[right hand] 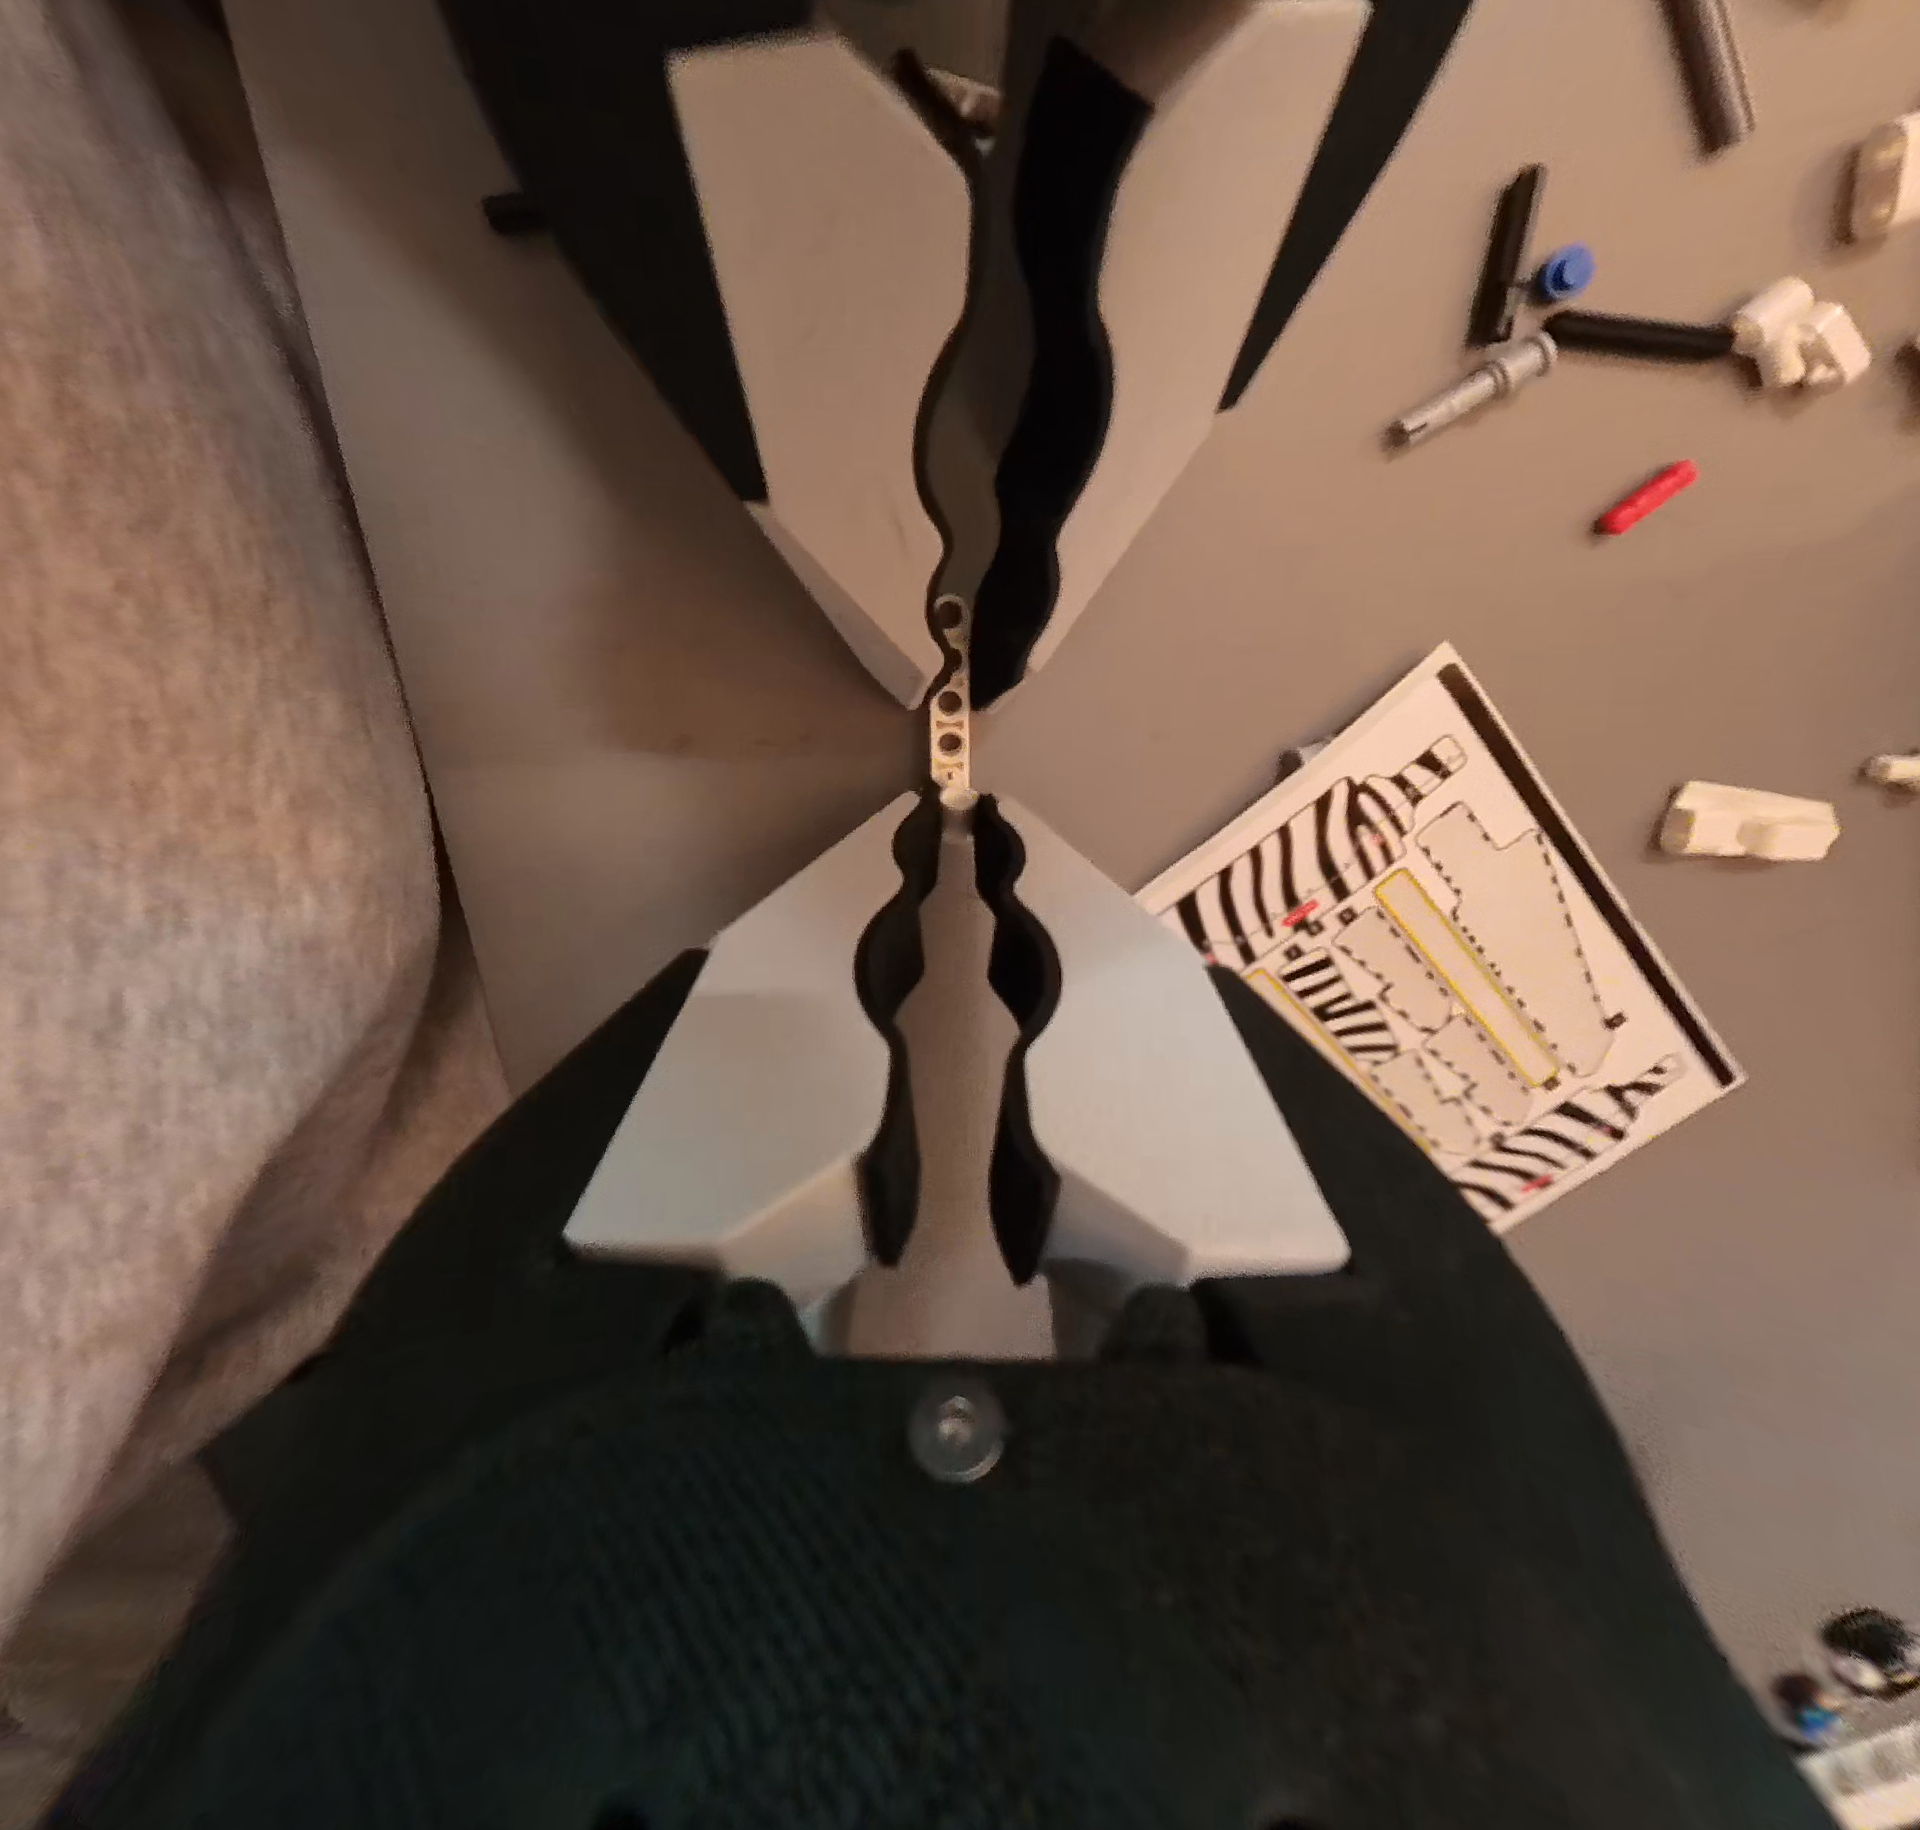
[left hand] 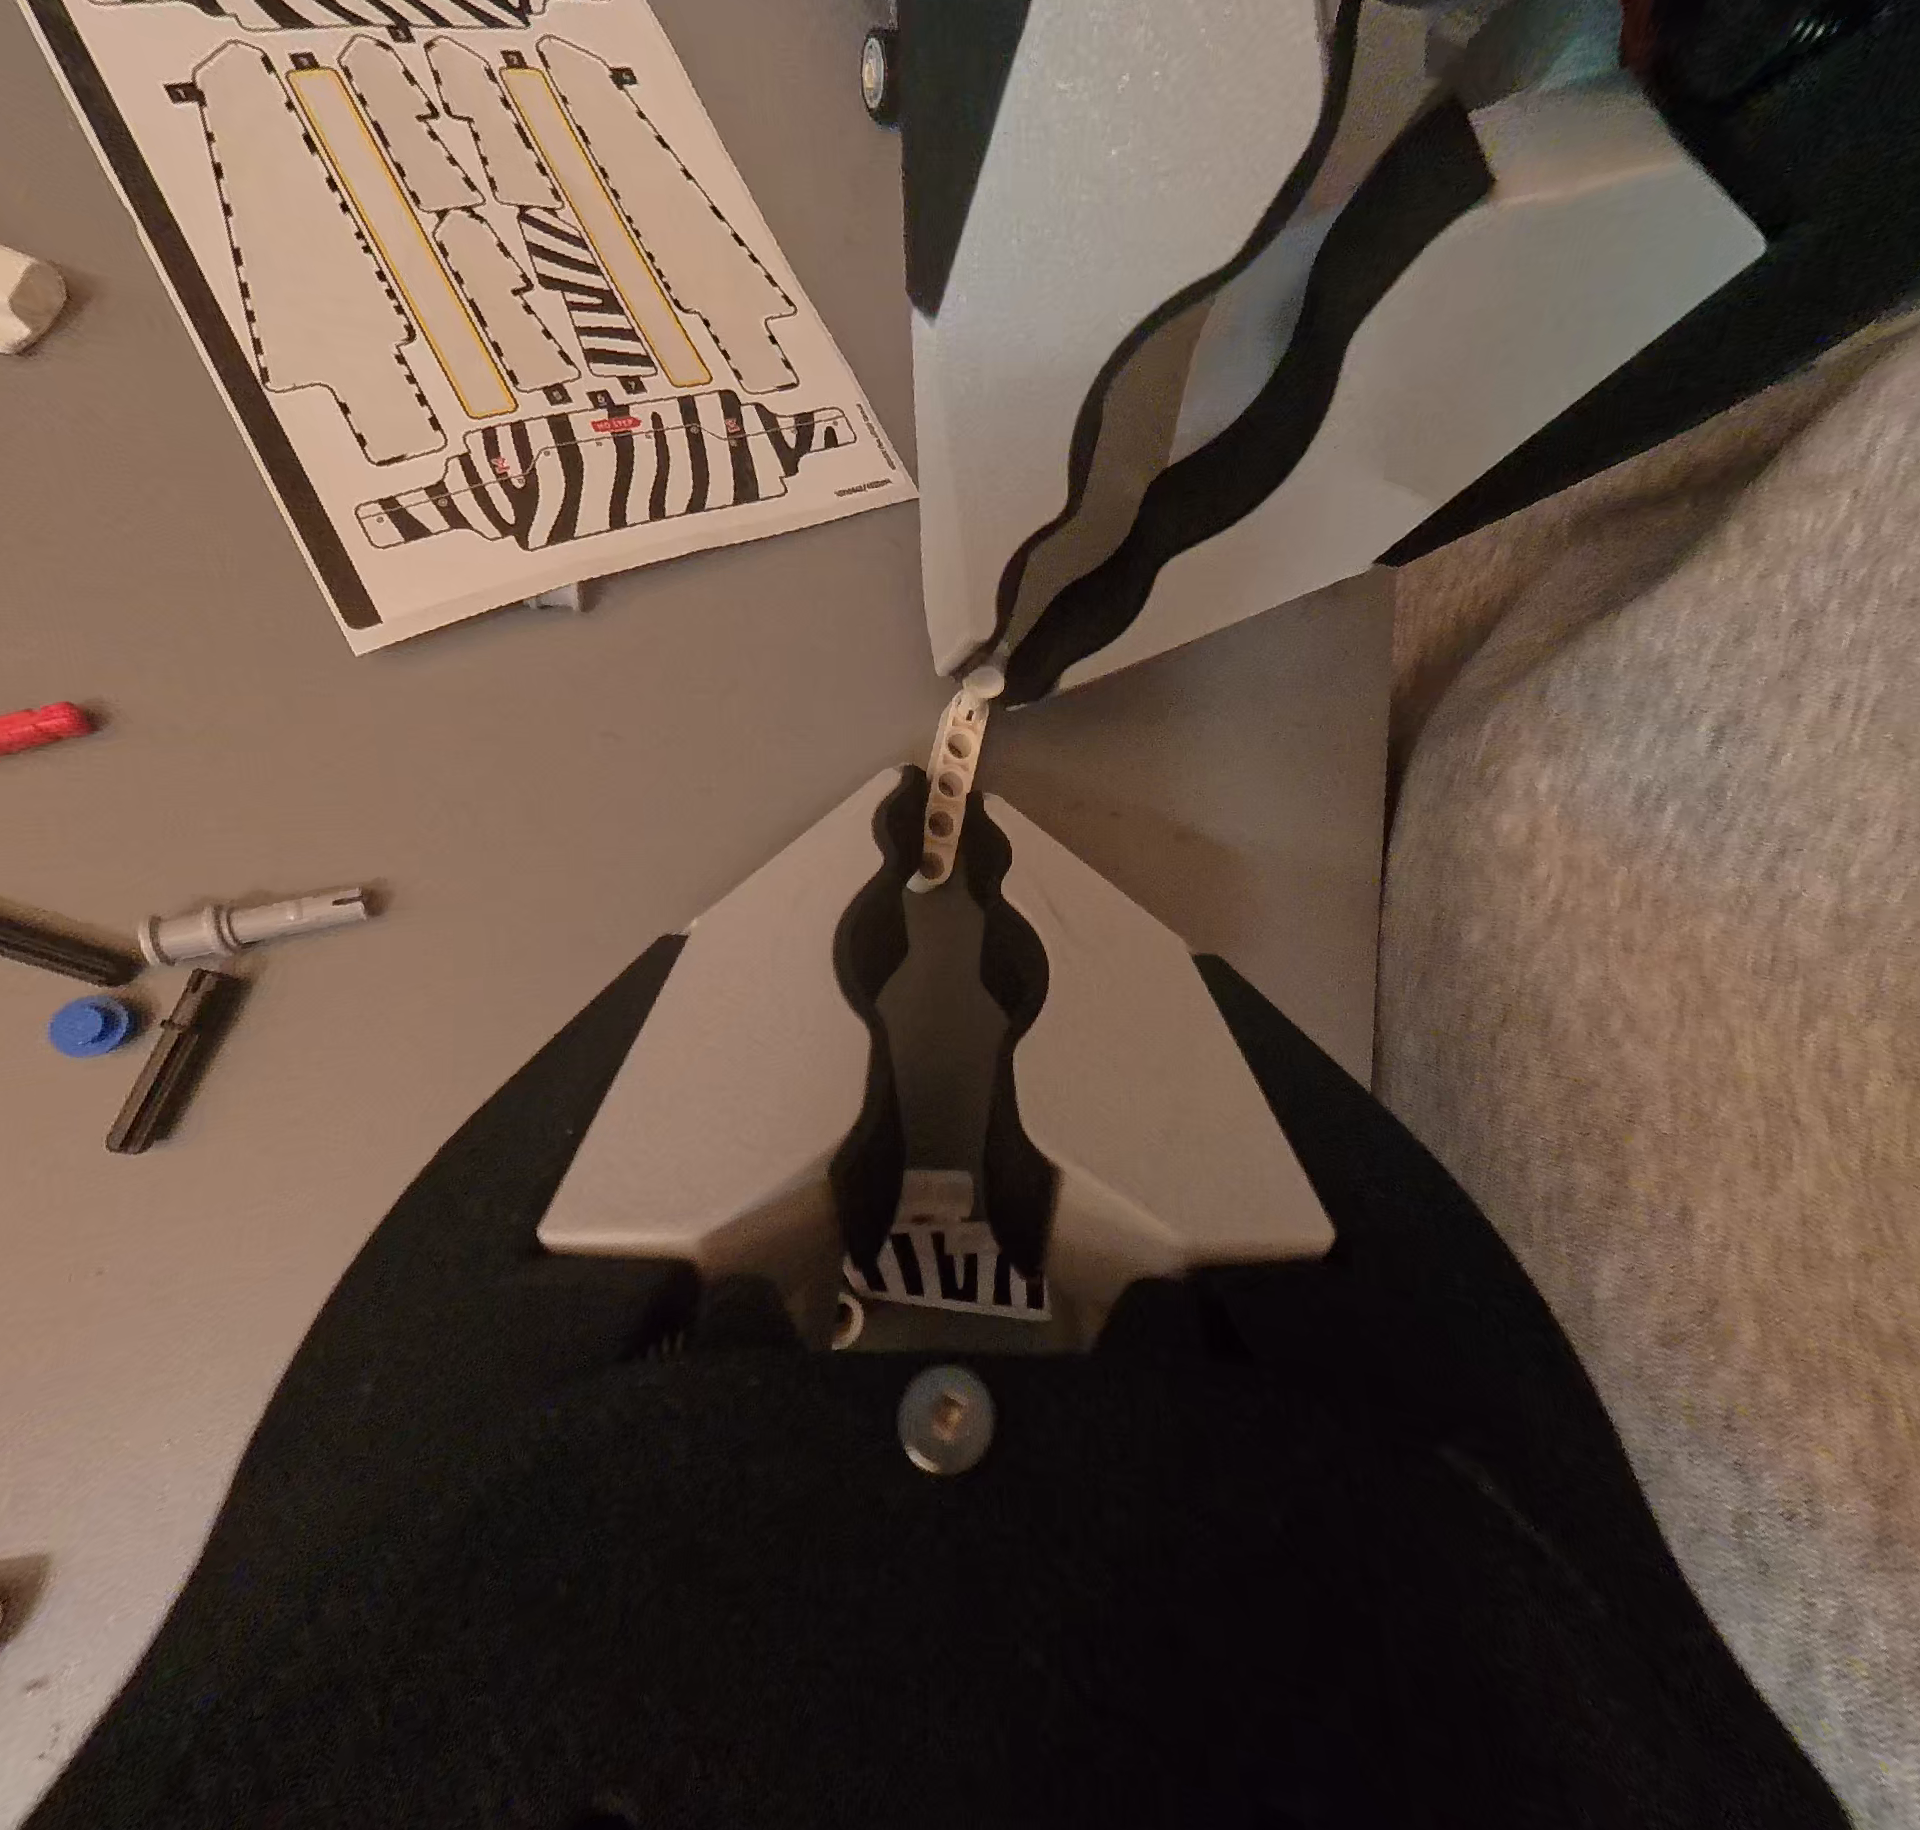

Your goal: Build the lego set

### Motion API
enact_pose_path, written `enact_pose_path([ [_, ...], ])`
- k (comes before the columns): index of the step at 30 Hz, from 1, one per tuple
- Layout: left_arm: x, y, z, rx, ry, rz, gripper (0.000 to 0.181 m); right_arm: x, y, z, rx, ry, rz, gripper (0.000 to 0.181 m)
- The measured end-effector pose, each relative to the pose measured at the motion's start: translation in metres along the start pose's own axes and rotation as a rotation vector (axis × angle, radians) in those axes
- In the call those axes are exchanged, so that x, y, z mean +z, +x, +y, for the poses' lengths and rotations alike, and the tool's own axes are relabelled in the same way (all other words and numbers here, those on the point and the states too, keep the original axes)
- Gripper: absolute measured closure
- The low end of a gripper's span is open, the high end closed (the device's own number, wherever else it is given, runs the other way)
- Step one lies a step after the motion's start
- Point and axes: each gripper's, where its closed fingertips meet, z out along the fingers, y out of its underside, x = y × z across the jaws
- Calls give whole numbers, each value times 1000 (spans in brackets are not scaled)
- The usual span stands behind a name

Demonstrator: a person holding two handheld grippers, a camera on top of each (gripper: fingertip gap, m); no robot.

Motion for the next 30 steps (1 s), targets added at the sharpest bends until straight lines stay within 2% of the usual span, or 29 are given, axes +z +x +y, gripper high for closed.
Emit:
enact_pose_path([
  [3, 0, 0, 0, -3, 1, 0, 175, 0, 1, 0, 68, 3, 15, 176],
  [6, 0, -1, 0, -4, 2, -2, 175, 0, 1, 0, 58, -19, 47, 176],
  [16, 0, -1, 0, -13, 4, 1, 175, 1, 1, -4, -172, -128, 128, 176],
  [30, 0, -1, 0, -41, 9, 13, 175, 2, 3, -2, 76, -68, 77, 176],
])
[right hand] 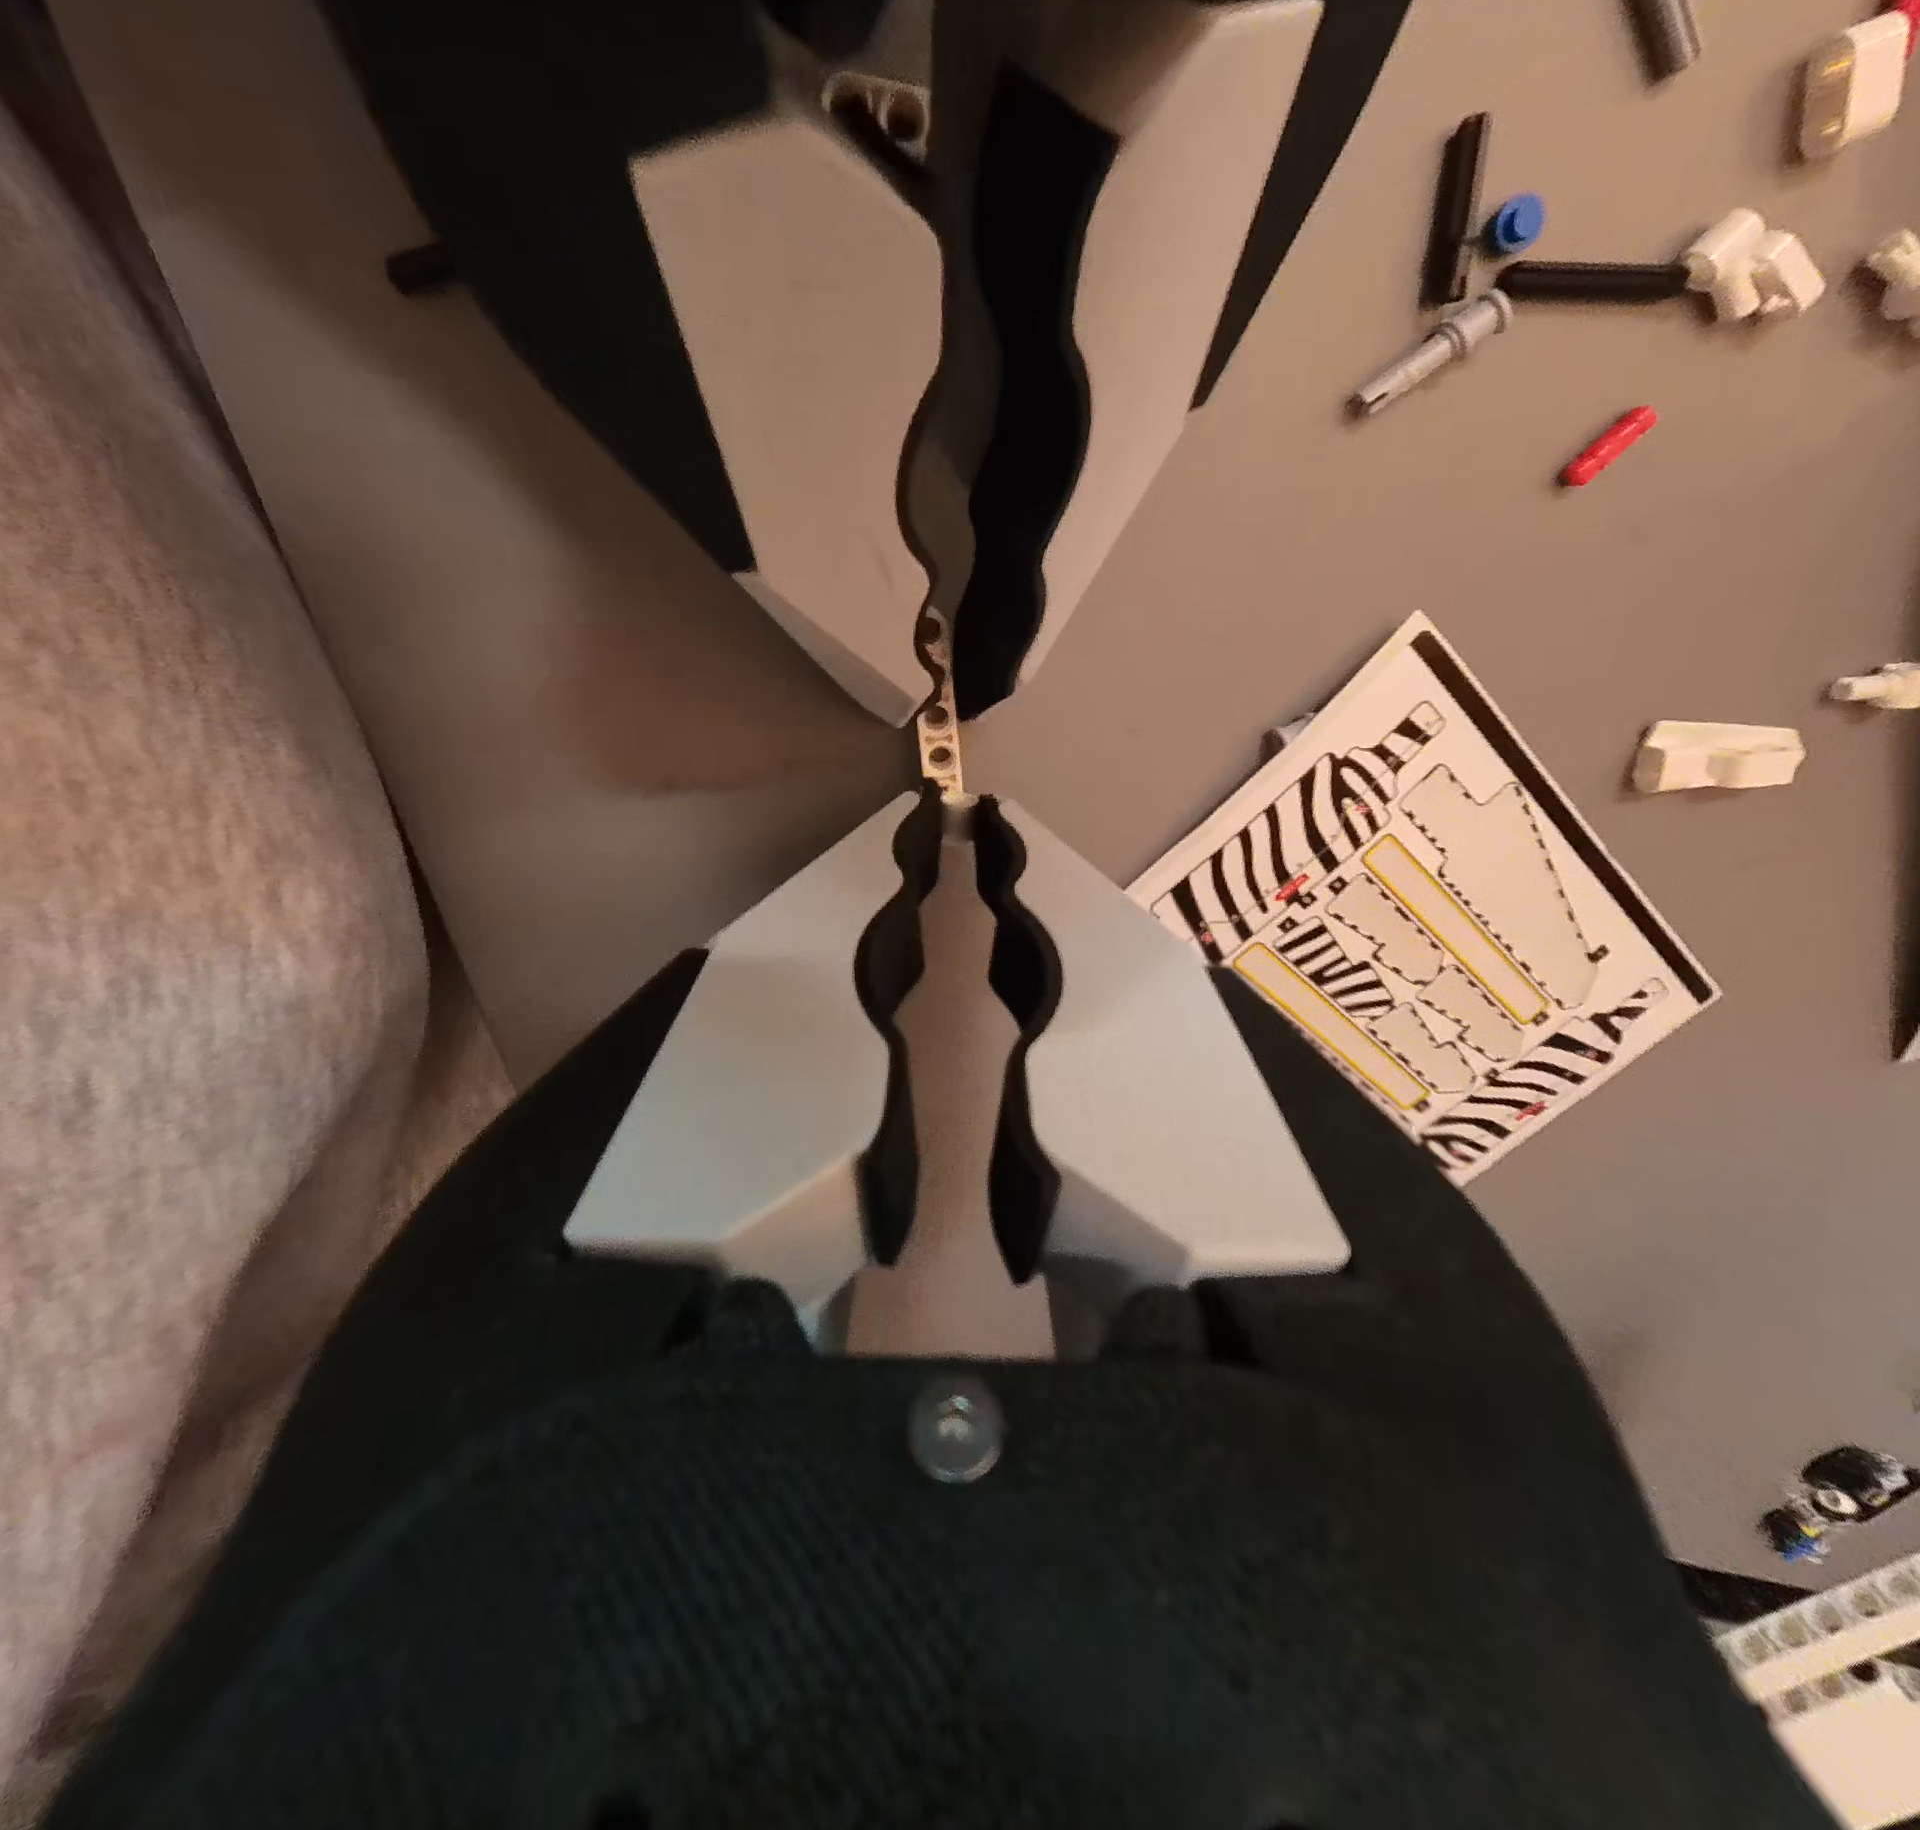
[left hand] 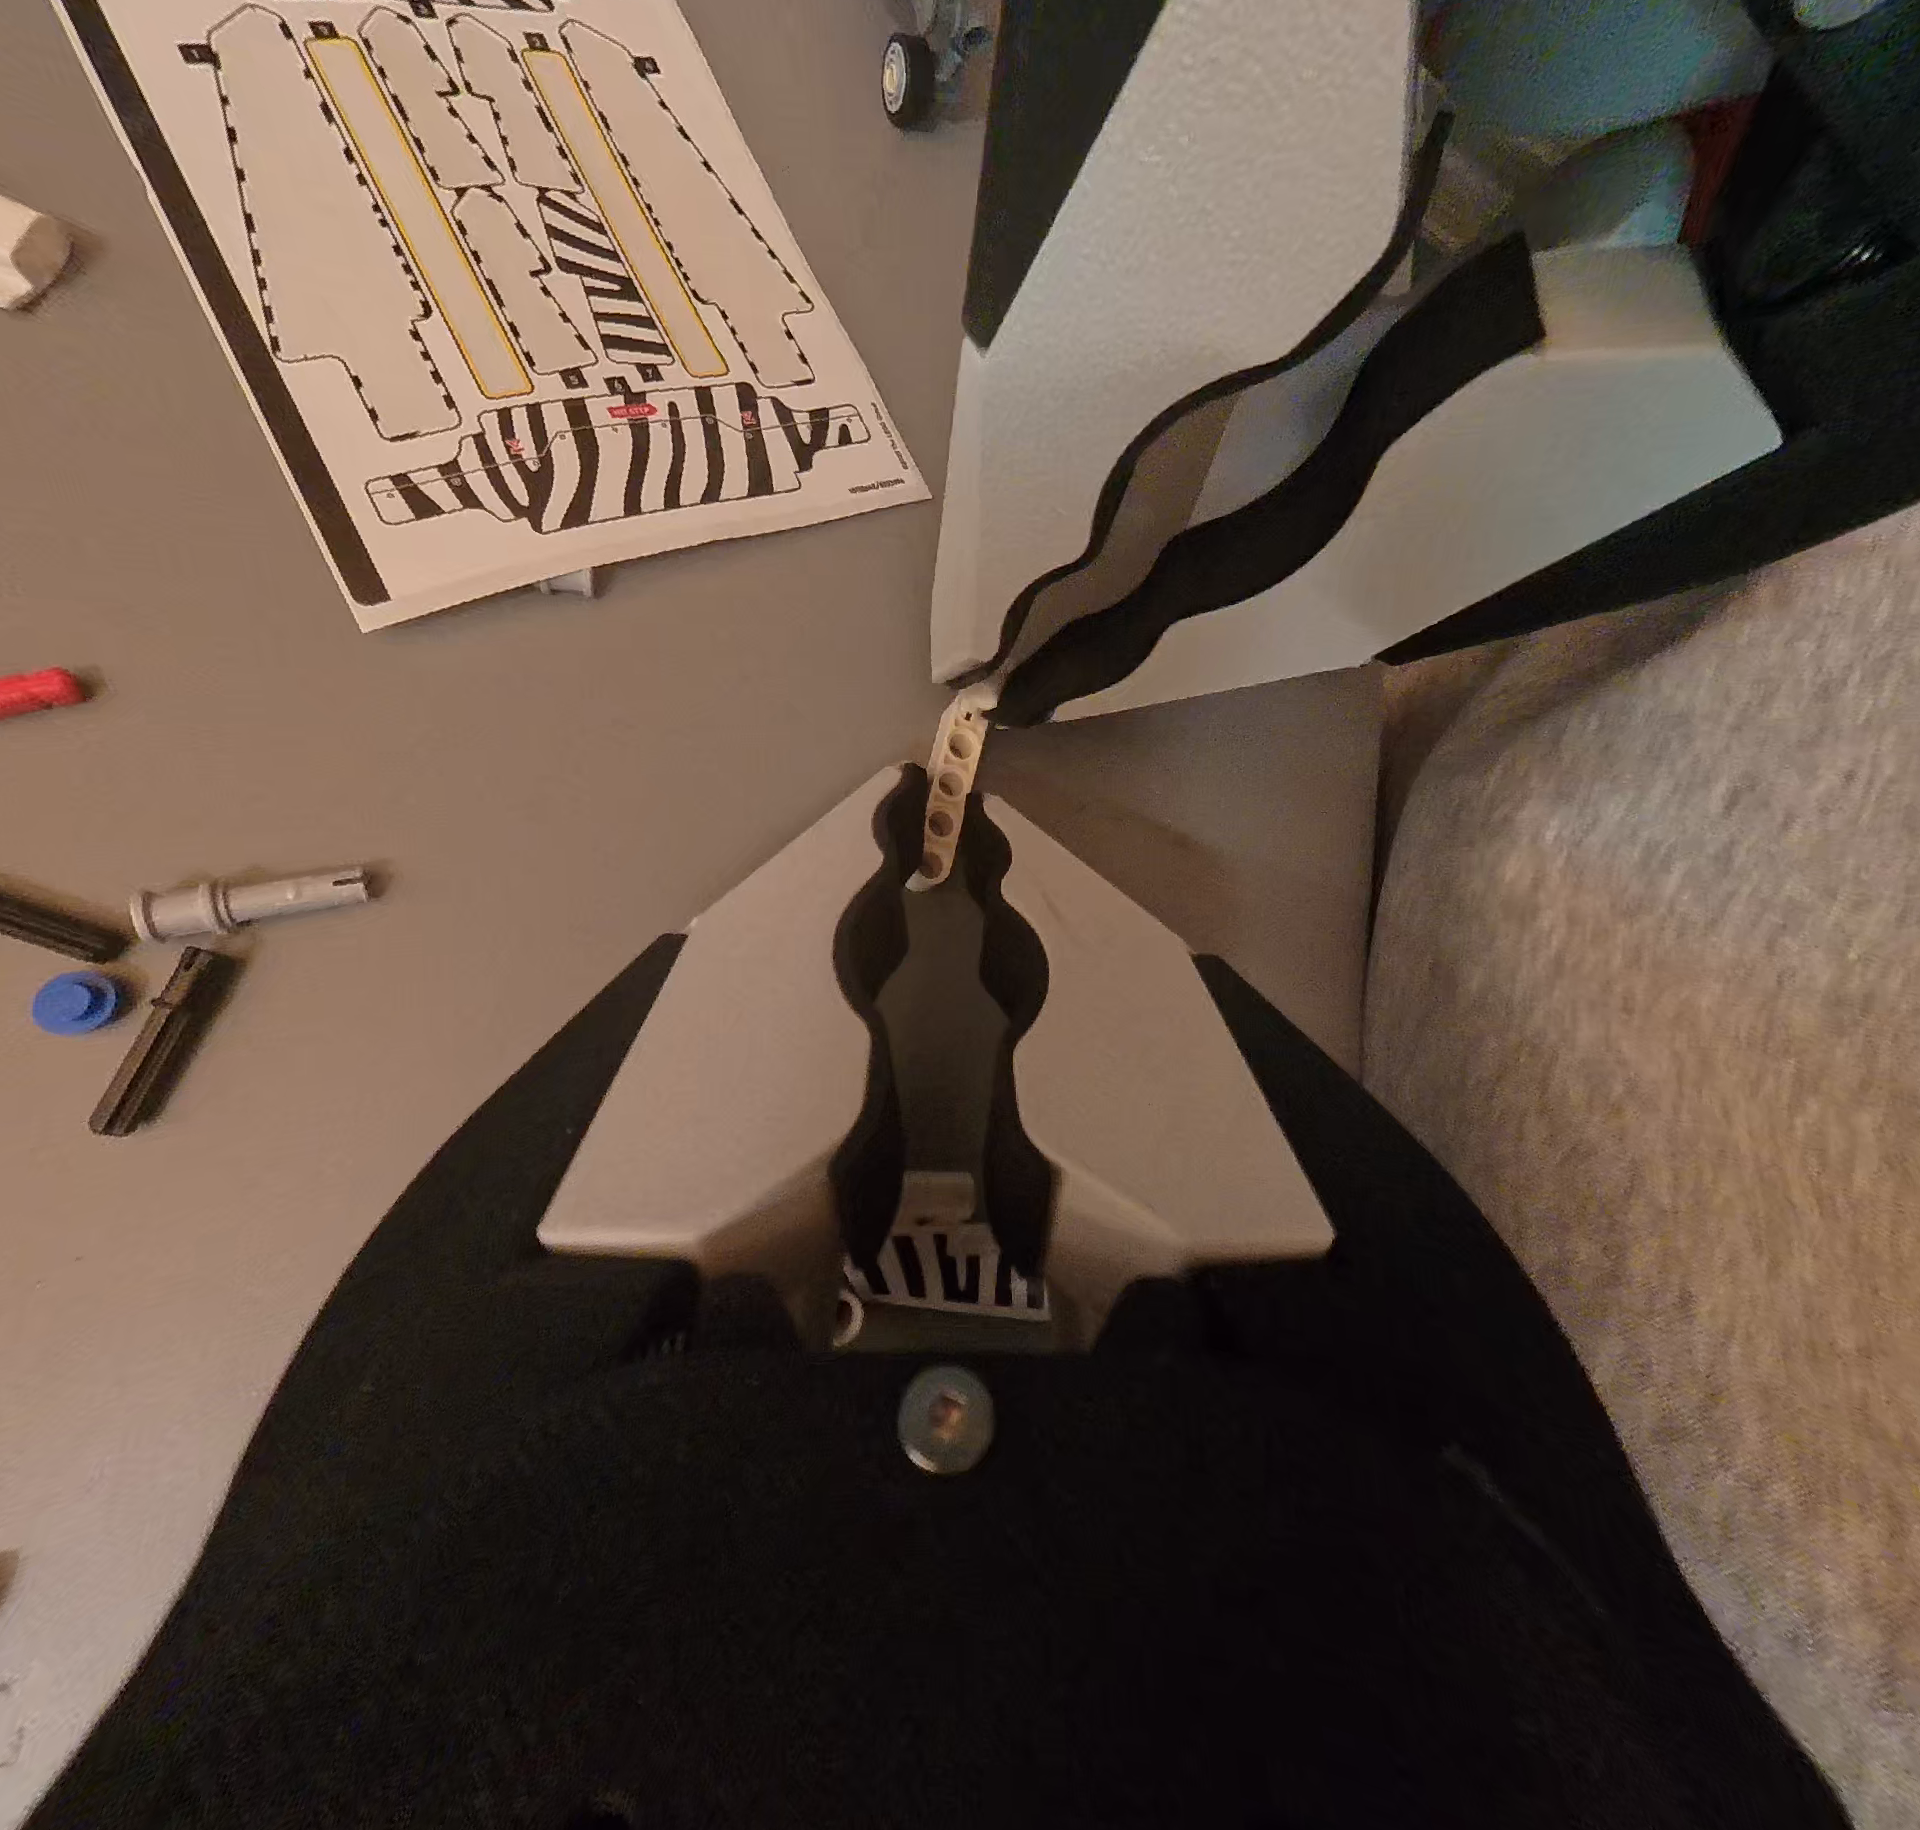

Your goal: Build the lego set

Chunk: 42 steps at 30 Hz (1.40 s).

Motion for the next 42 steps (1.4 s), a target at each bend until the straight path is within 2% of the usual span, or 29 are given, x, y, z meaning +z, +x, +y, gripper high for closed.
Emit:
enact_pose_path([
  [4, 0, 0, 0, -5, 0, 5, 175, 5, -2, 1, -60, 0, 11, 175],
  [11, 0, 0, 0, -14, 1, 14, 175, 5, -3, 0, -61, 88, -27, 175],
  [18, 0, 0, 0, -16, 1, 15, 174, 4, -3, -1, -159, 150, -26, 175],
  [25, 0, 0, 0, -15, 2, 13, 175, 3, -3, -1, -32, 172, -52, 174],
  [29, 1, 6, -1, -9, 2, 42, 175, -1, 3, 1, 2, 191, -22, 160],
  [32, -1, 7, -6, -3, 37, 41, 172, -5, 2, 2, 35, 223, -31, 152],
  [37, -10, 6, -14, -32, 106, 65, 154, -16, 2, 2, 111, 308, -68, 147],
  [42, -40, -10, -31, -88, 263, 57, 152, -28, 3, 3, 165, 403, -69, 145],
])
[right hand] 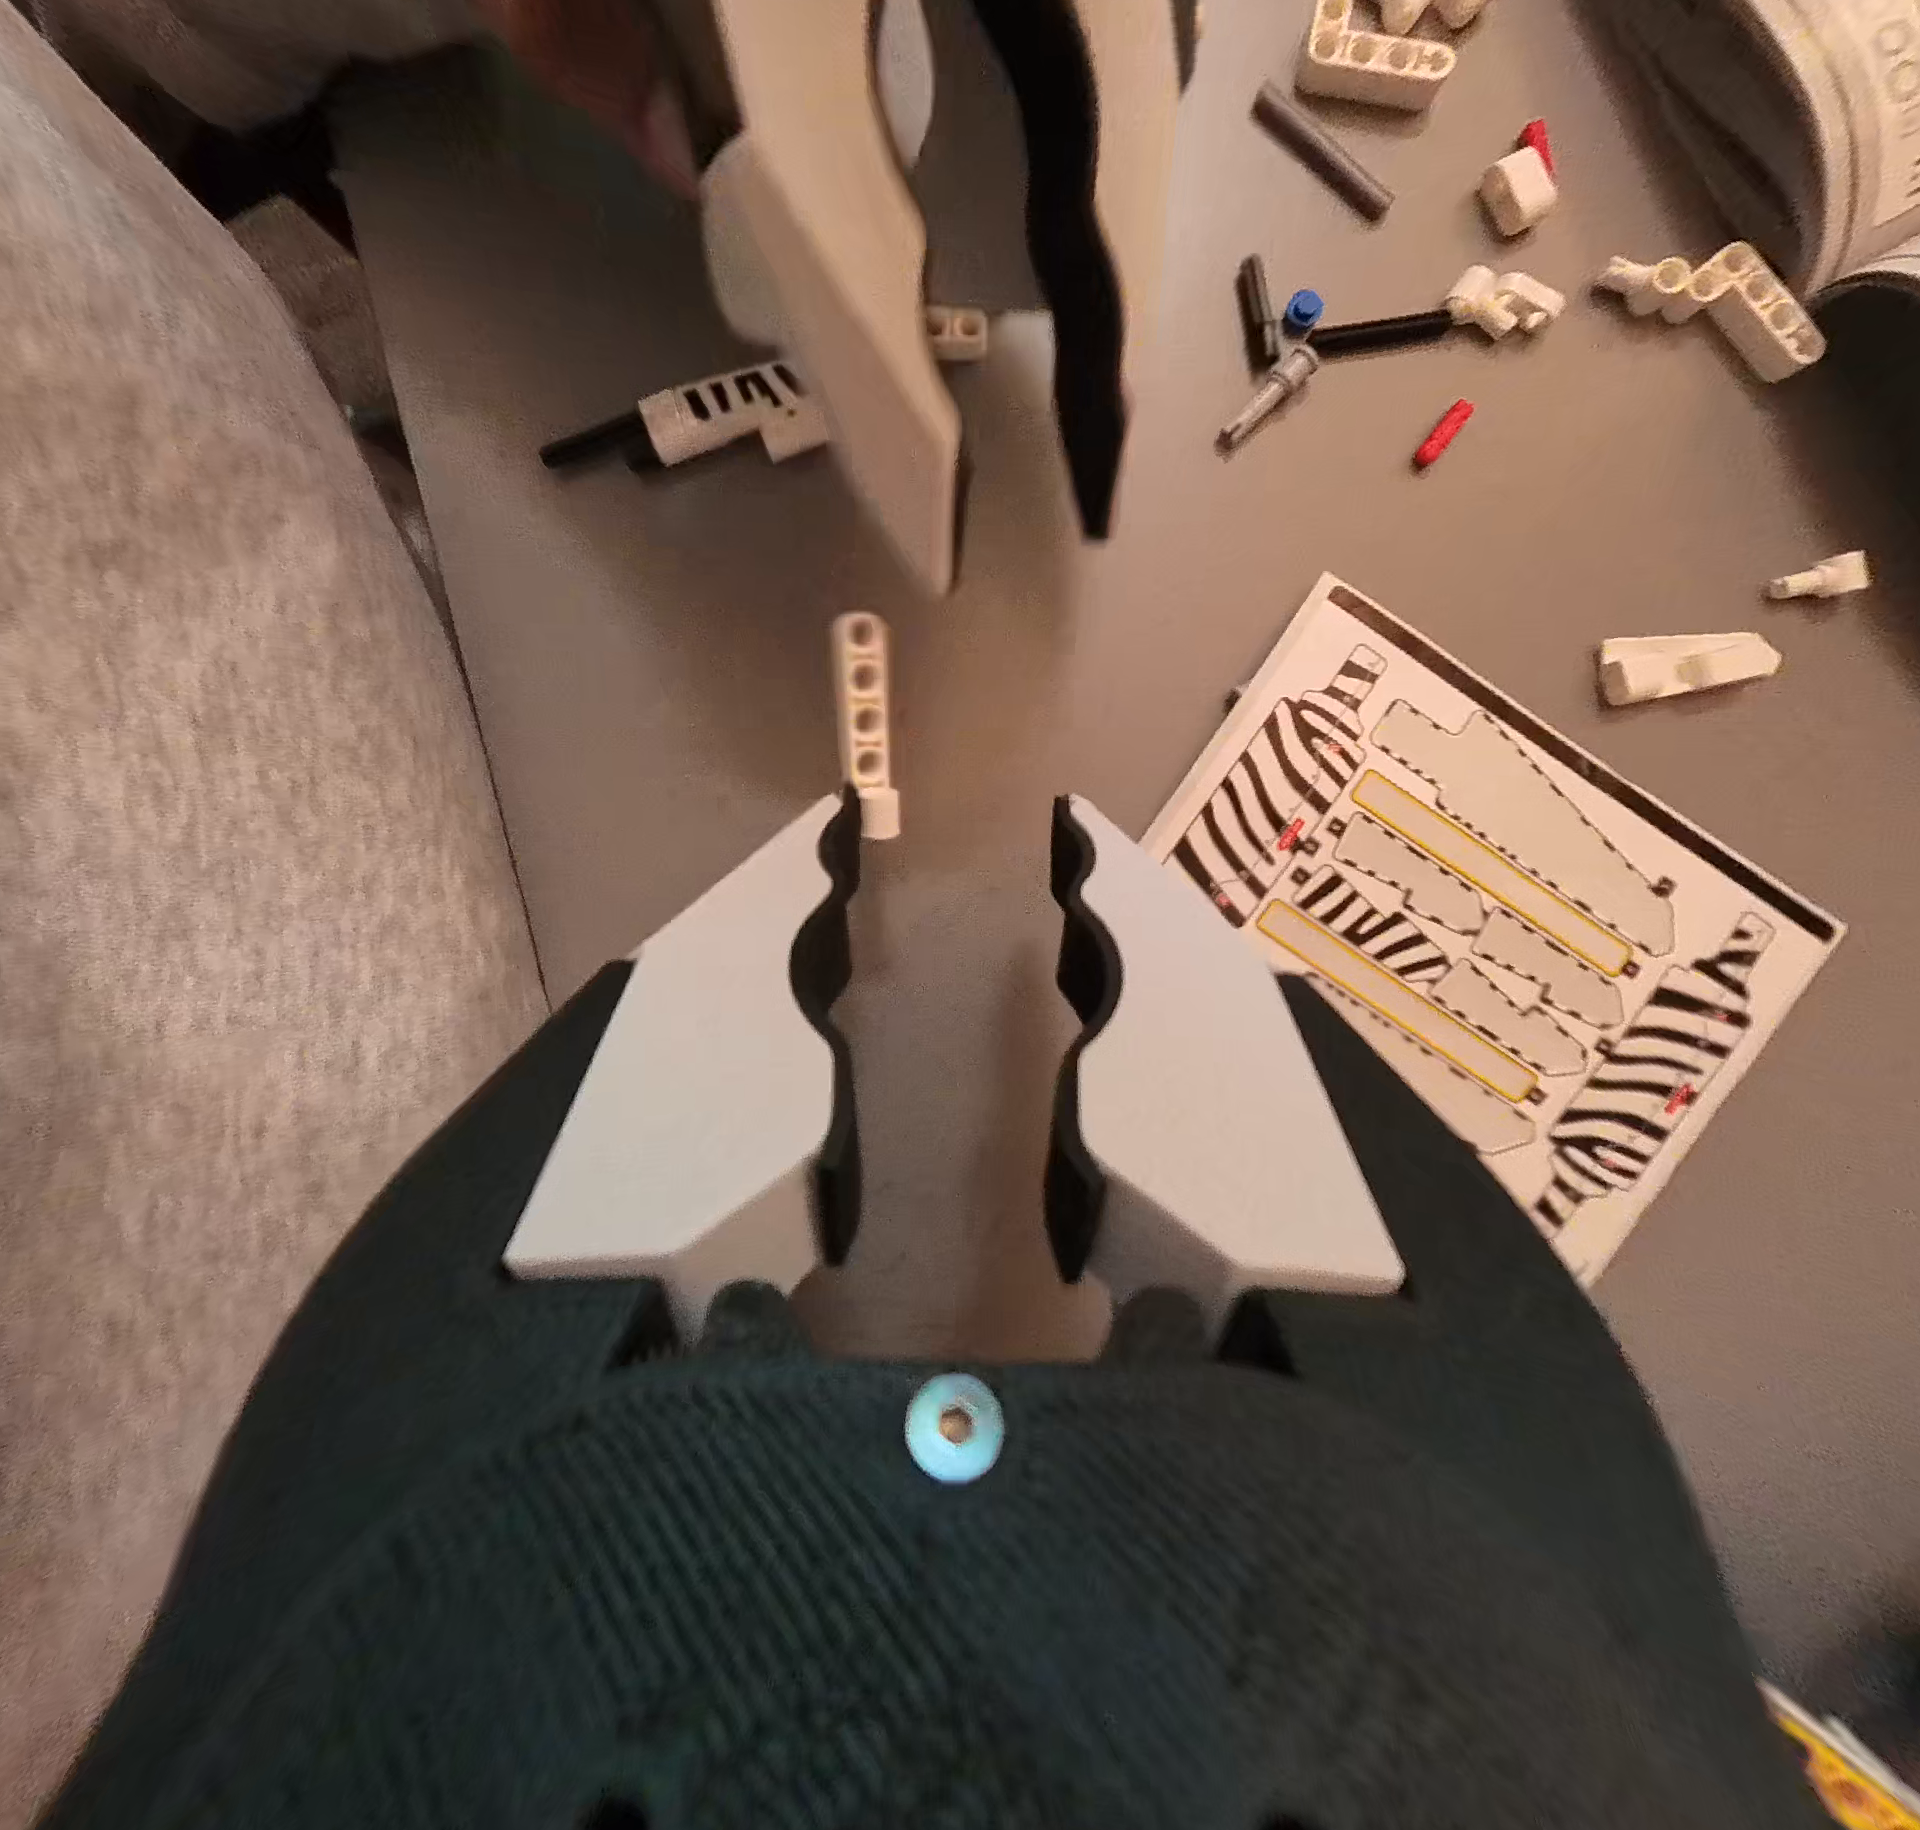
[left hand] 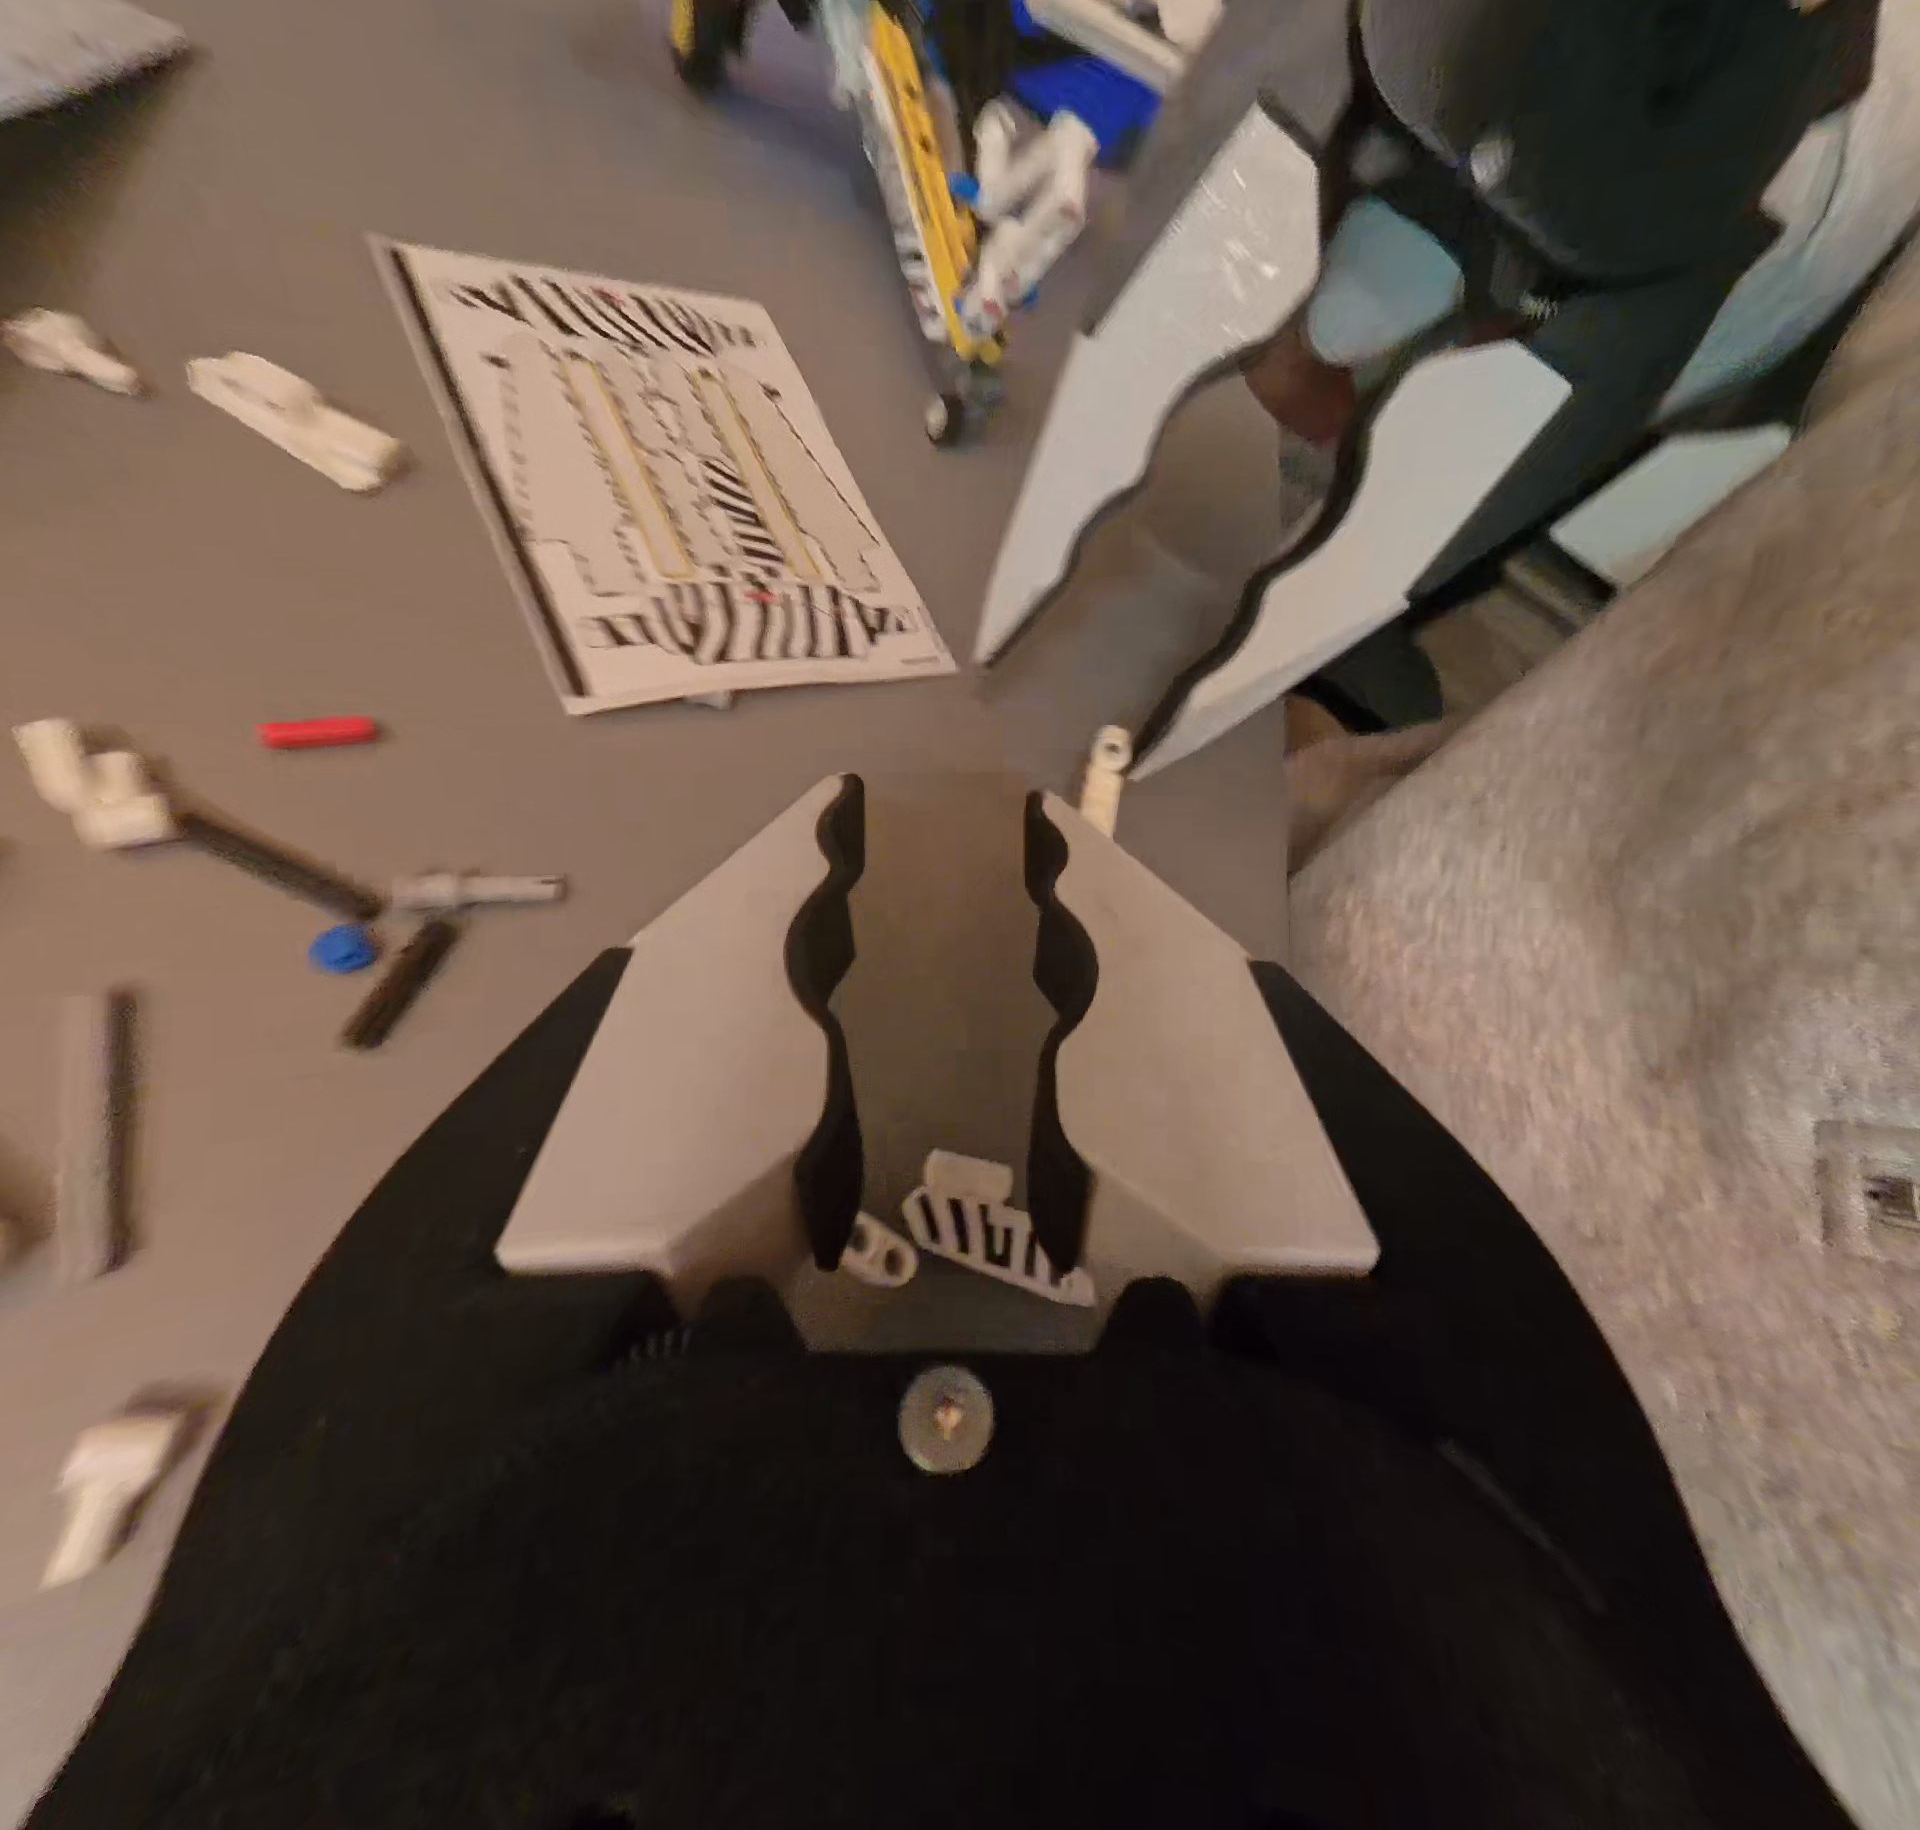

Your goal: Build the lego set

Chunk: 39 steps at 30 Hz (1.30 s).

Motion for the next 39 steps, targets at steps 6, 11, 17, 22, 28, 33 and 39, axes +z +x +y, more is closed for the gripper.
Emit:
enact_pose_path([
  [6, -29, -38, -9, -60, 93, -134, 157, -6, 0, 2, 48, 97, -1, 146],
  [11, -9, -3, -2, -11, 32, 40, 155, 4, 5, 14, 1, 45, 60, 151],
  [17, 34, 12, 39, 230, -276, -66, 155, 14, -1, 15, -125, 7, 76, 151],
  [22, 39, 25, 42, 233, -287, -12, 177, 14, -4, 15, -88, 37, 33, 155],
  [28, 40, 23, 45, 178, -300, -7, 176, 16, -8, 16, -93, 46, 38, 162],
  [33, 39, 20, 42, 90, -281, 5, 176, 16, -6, 15, -103, 53, 95, 168],
  [39, 40, 19, 41, 51, -265, -12, 176, 14, -3, 17, -93, 73, 161, 172],
])
